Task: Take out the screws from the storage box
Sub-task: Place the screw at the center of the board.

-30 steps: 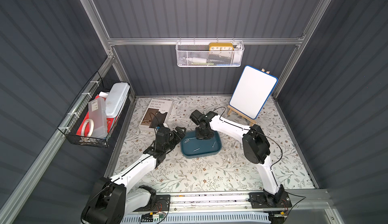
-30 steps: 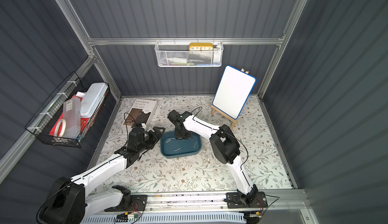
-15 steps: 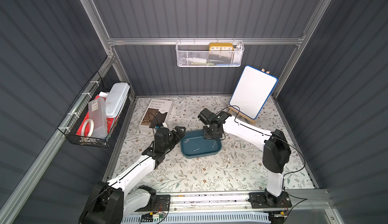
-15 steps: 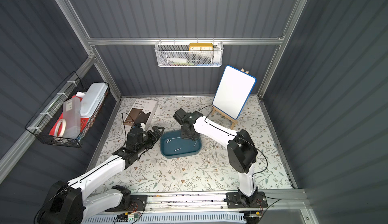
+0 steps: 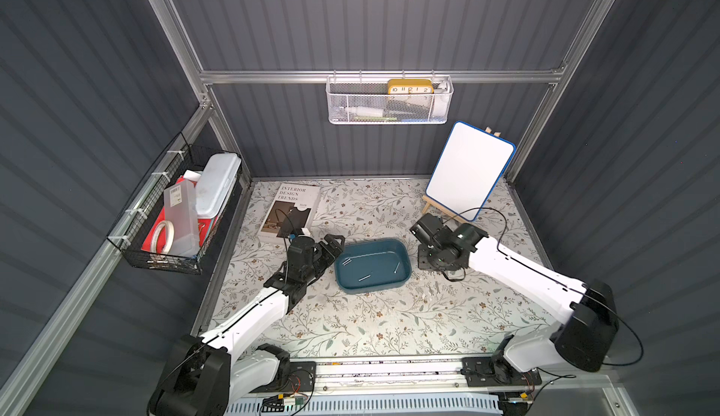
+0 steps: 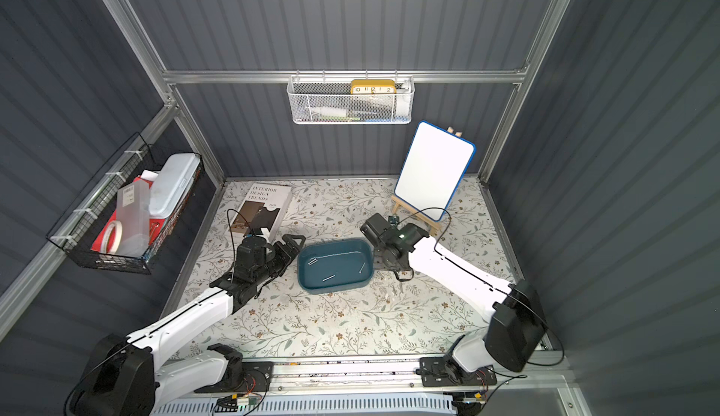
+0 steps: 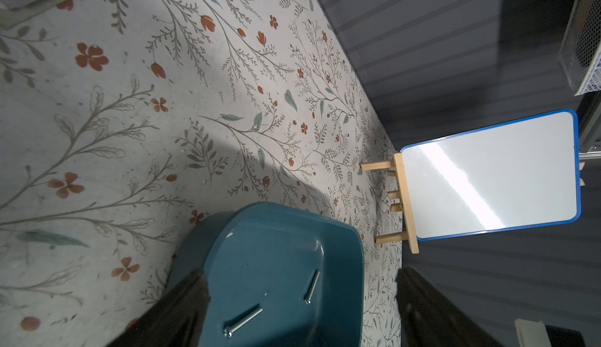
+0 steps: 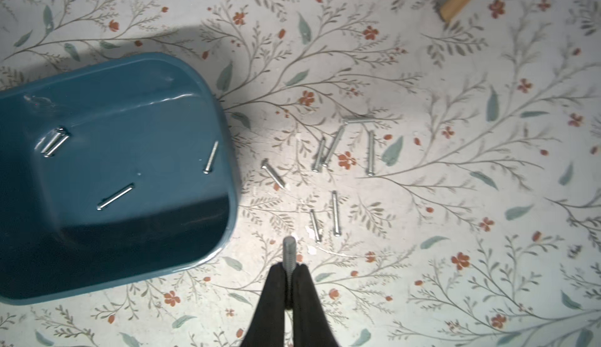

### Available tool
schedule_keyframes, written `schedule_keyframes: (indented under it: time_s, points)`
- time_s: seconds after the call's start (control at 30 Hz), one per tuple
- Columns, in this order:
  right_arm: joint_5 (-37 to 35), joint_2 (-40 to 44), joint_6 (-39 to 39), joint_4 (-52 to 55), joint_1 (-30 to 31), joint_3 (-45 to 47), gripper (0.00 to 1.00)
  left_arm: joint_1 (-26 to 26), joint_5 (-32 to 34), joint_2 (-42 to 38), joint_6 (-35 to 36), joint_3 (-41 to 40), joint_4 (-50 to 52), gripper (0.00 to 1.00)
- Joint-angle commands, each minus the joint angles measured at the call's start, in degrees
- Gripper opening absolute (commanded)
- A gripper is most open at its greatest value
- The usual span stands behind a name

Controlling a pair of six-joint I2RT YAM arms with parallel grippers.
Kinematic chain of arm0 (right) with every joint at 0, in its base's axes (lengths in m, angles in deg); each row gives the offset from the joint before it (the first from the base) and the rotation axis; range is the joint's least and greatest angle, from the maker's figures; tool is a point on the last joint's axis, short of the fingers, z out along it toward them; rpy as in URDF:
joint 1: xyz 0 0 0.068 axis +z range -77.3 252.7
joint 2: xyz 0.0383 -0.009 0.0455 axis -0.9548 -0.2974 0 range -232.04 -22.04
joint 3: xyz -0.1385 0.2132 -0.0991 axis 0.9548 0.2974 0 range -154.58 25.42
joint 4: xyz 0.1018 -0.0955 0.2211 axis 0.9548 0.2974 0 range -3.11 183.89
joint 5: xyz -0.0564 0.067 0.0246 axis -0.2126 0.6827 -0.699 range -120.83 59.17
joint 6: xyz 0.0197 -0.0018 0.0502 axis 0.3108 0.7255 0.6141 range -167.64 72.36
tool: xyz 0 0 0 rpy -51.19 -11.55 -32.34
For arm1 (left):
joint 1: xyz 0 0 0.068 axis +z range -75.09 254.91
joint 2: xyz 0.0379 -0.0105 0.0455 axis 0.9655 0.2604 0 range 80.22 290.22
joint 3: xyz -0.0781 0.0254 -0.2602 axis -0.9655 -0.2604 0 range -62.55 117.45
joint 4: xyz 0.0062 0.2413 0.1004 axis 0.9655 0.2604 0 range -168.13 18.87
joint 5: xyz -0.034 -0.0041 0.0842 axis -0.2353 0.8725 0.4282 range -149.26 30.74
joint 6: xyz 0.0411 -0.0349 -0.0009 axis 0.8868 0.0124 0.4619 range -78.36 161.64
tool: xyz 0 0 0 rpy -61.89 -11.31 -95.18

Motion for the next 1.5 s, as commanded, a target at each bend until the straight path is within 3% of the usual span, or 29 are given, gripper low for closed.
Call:
schedule_keyframes:
  time_s: [0.0,0.2,0.43,1.1,1.47]
  points:
    - [-2.57,3.19,-0.28,1.03,-1.23,4.83,0.05,-0.18,-0.30,0.75,-0.96,1.25,-1.46,0.93]
    - [2.44,4.89,-0.46,-2.62,-5.66,12.59,0.06,-0.18,-0.91,0.65,-1.49,1.20,-1.59,0.93]
    - [6.36,-0.92,-1.28,-6.62,-8.46,16.76,0.06,-0.18,-1.47,0.70,-1.32,0.86,-1.47,0.93]
    - [6.50,-15.16,-5.11,-11.59,-9.94,16.29,0.10,-0.18,-1.92,2.14,-1.32,0.33,-1.83,0.93]
    - [7.25,-12.75,-4.41,-11.46,-9.91,16.20,0.20,-0.18,0.06,2.77,0.00,2.39,0.72,0.93]
